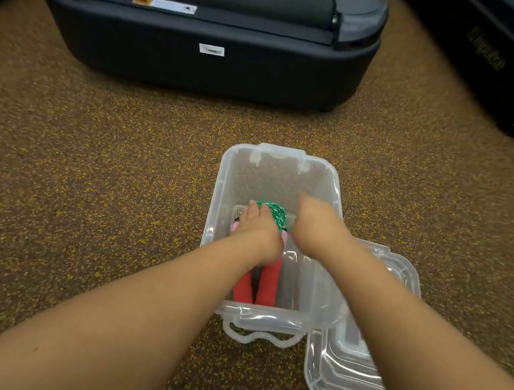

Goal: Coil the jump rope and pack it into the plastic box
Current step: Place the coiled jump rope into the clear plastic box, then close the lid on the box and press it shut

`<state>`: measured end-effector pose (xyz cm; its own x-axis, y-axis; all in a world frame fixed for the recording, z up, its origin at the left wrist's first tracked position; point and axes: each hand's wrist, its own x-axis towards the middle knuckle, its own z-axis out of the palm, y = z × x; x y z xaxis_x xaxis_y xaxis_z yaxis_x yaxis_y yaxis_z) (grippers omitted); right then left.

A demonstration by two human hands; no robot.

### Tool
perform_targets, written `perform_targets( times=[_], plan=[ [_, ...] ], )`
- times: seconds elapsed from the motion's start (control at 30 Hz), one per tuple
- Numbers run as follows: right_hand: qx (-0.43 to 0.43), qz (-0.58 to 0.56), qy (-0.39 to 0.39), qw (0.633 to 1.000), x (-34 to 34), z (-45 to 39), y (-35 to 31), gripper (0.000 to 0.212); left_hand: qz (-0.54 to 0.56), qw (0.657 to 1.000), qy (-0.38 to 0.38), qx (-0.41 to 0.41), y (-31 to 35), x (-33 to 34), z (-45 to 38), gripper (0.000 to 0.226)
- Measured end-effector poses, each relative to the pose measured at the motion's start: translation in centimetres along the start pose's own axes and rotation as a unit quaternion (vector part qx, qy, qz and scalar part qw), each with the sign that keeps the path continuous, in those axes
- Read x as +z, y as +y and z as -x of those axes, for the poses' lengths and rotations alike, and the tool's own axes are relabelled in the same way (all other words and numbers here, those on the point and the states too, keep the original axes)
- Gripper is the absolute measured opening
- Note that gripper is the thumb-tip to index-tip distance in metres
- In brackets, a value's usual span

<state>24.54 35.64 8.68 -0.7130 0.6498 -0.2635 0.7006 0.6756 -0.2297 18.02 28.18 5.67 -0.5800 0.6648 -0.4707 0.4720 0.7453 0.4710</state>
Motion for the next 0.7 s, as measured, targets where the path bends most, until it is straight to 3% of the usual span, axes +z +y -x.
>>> perform_targets(
  times=[0.1, 0.2, 0.43, 0.7],
  plan=[
    [-0.034, -0.052, 0.113, 0.992, -4.0, 1.2, 2.4, 0.048, 0.009, 0.997, -0.003, 0.074, 1.6, -0.5, 1.2, 0.07],
    [-0.038, -0.07, 0.182, 0.98, -5.9, 3.0, 5.5, 0.044, -0.01, 0.989, 0.017, 0.149, 3.8, -0.6, 2.9, 0.068],
    [0.045, -0.043, 0.133, 0.989, -2.7, 8.8, 13.7, 0.049, -0.097, 0.944, 0.044, 0.311, 8.6, 1.9, 7.5, 0.064],
    [0.097, -0.095, 0.09, 0.987, 2.5, 13.1, 18.4, 0.053, -0.222, 0.889, 0.009, 0.4, 10.3, 7.8, 10.6, 0.07]
  ],
)
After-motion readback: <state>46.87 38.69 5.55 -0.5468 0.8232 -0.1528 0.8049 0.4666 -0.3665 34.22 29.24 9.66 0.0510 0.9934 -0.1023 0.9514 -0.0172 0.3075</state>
